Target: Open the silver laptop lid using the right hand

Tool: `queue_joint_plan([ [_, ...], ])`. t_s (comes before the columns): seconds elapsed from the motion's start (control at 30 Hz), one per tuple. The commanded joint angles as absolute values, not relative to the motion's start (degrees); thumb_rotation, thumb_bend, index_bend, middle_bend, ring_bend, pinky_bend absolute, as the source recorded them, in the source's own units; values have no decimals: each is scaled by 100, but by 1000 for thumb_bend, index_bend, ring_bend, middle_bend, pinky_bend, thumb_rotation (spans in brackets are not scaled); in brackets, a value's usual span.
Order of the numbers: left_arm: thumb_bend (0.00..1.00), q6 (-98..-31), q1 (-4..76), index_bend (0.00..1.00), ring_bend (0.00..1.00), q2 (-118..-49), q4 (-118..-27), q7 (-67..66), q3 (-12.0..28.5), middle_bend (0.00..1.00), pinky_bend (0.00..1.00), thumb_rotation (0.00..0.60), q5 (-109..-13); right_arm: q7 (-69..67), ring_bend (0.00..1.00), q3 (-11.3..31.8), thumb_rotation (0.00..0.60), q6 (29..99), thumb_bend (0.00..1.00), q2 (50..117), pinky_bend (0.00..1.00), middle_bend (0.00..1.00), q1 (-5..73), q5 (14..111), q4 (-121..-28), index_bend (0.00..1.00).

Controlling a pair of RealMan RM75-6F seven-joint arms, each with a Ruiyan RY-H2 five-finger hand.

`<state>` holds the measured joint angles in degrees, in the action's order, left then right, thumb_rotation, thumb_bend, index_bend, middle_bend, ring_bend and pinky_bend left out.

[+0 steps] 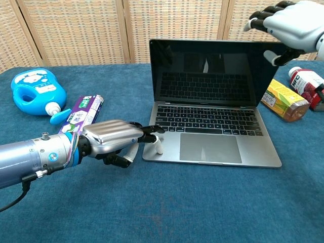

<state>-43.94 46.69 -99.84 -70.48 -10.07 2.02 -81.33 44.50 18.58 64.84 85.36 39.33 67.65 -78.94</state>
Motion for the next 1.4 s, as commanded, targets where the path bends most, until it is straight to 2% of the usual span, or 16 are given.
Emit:
queue_joint_plan([
  [0.03,1000,-4372,4671,264,168,-10018,-7029,-1051,206,47,88,600,-8078,4422,54,1990,600,6353,639,8493,104,119,4058,6506,-7741,161],
  [0.33,1000,-4334,4692,264,168,-10078,-6948,-1187,211,47,88,600,-7959,4427,55,2165,600,6093,633,8560,105,119,4359,5860,-7342,161],
  [0.6,1000,-4417,4661,264,168,-10055,-6962,-1114,200,47,88,600,-7965,4454,56,2152,600,6191,629,8522,105,119,4471,5657,-7354,161],
  [0.73,1000,-4486,4643,264,168,-10023,-6985,-1038,198,47,88,600,-8009,4381,56,2112,600,6334,626,8442,105,120,4440,5733,-7529,161],
  [0.93,1000,-4810,4541,248,163,-9769,-7239,-790,178,44,81,600,-8206,4052,56,1980,600,6822,619,8015,105,120,4183,6197,-8305,161],
  [1.17,997,-5478,4355,146,41,-9181,-7801,-181,162,0,3,600,-8646,3577,56,1770,600,7459,610,7474,105,124,3738,6864,-8938,161],
  [1.27,942,-5759,4262,114,16,-8801,-8144,92,159,0,0,600,-8806,3328,57,1668,600,7697,609,7215,105,125,3494,7083,-9137,161],
  [1.33,850,-5923,4178,75,4,-8523,-8389,249,136,0,0,600,-8878,3142,57,1583,600,7844,587,7060,104,124,3321,7225,-9222,161],
  [1.37,742,-6019,4117,42,0,-8381,-8494,280,132,0,0,600,-8883,3038,57,1541,600,7925,550,6999,102,124,3227,7281,-9245,161],
  [1.4,589,-6086,4063,17,0,-8257,-8597,275,117,0,0,600,-8884,2930,57,1494,600,7991,492,6944,96,123,3144,7349,-9257,159],
])
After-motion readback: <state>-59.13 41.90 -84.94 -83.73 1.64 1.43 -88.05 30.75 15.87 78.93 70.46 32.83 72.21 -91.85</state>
